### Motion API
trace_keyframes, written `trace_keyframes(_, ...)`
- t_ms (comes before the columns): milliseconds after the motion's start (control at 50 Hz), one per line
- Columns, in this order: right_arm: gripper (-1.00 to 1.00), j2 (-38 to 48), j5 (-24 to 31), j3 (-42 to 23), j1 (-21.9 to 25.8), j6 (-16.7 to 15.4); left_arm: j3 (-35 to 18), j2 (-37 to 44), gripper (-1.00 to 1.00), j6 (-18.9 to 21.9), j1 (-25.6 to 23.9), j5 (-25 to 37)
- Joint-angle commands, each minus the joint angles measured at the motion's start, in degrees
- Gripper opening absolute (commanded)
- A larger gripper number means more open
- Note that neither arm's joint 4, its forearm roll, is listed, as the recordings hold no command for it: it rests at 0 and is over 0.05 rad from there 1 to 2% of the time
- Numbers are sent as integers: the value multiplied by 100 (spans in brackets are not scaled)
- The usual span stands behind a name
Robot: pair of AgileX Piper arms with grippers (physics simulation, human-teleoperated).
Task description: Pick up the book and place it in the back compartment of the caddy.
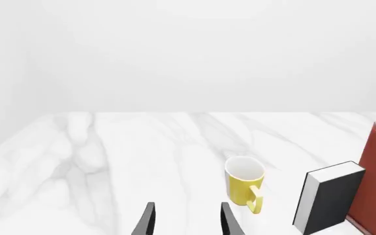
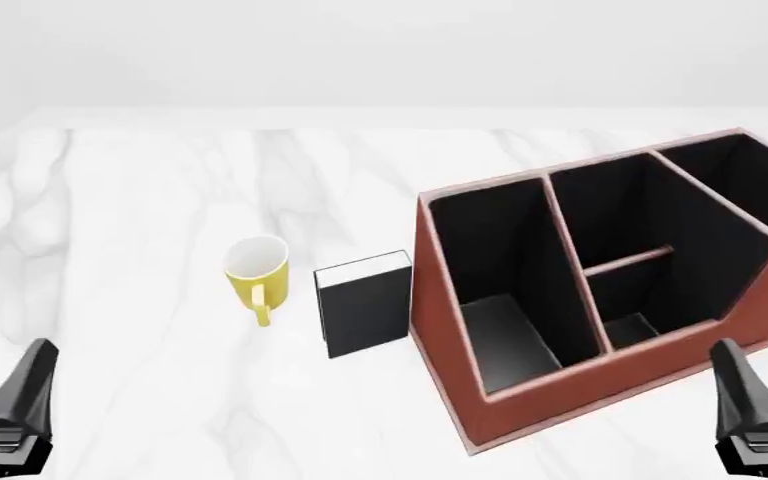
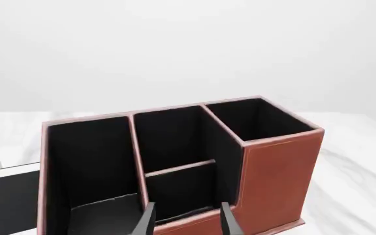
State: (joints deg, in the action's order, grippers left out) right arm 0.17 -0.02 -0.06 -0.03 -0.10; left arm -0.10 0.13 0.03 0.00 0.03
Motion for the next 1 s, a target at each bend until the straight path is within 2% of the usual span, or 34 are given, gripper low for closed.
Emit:
trace_keyframes(20, 100, 23, -3, -14, -2, -31, -32, 34, 100, -10, -14, 23)
trace_keyframes(60, 100, 17, -2, -11, -3, -33, -187, 22, 100, -360, -33, 204)
trace_keyframes(100, 100, 2, -5, -11, -2, -57, -435, -8, 100, -43, -96, 311)
trace_keyframes(120, 100, -3, -9, -11, 2, -77, -524, -8, 100, -111, -150, 393)
trace_keyframes(160, 100, -7, -15, -10, 6, -93, -644, 7, 100, -691, -315, 602)
trace_keyframes(200, 100, -8, -13, -9, 6, -98, -748, 233, 100, -346, -545, 648)
trace_keyframes(220, 100, -9, -12, -11, 4, -98, -821, 359, 100, -403, -608, 609)
trace_keyframes(300, 100, -10, -18, -11, 8, -103, -1200, 971, 100, -159, -812, 495)
trace_keyframes(400, 100, -7, -14, -12, 5, -87, -2040, 1960, 100, 188, -1107, 670)
trace_keyframes(440, 100, -10, -20, -11, 16, -101, -2392, 2445, 100, 336, -1378, 869)
trace_keyframes(480, 100, -9, -10, -13, 12, -87, -2788, 2620, 100, 703, -1510, 1180)
trace_keyframes(500, 100, -9, -10, -13, 12, -87, -2791, 2619, 100, 703, -1510, 1184)
trace_keyframes(540, 100, -11, -15, -13, 3, -93, -3316, 2814, 100, 607, -1586, 1555)
trace_keyframes(580, 100, -12, -12, -13, -2, -91, -3730, 3060, 100, 908, -1636, 1832)
trace_keyframes(600, 100, -12, -12, -16, -1, -89, -3930, 3154, 100, 940, -1760, 2027)
trace_keyframes(640, 100, -13, -9, -20, -8, -82, -4269, 3435, 100, 1263, -2014, 2317)
trace_keyframes(680, 100, -13, -8, -19, -2, -74, -4680, 3752, 100, 1346, -2245, 2663)
trace_keyframes(720, 100, -14, -2, -23, 15, -70, -4997, 4044, 100, 1507, -2264, 2889)
trace_keyframes(760, 100, -13, 27, -29, 28, -13, -5114, 4248, 100, 1408, -2529, 3148)
trace_keyframes(800, 100, -12, 31, -29, 27, -6, -5262, 4372, 100, 1579, -2443, 3144)
trace_keyframes(840, 100, -13, 26, -25, 40, -16, -5414, 4613, 100, 1534, -2747, 3349)
trace_keyframes(860, 100, -12, 29, -23, 45, -15, -5883, 4988, 100, 1671, -3004, 3652)
trace_keyframes(920, 100, -13, 30, -23, 56, -16, -6397, 5249, 100, 1827, -3211, 3957)
trace_keyframes(940, 100, -11, 22, -6, 62, -40, -8406, 7359, 100, 2222, -3855, 4729)
trace_keyframes(1000, 100, -11, 18, -4, 66, -52, -8456, 7482, 100, 2201, -3862, 4701)
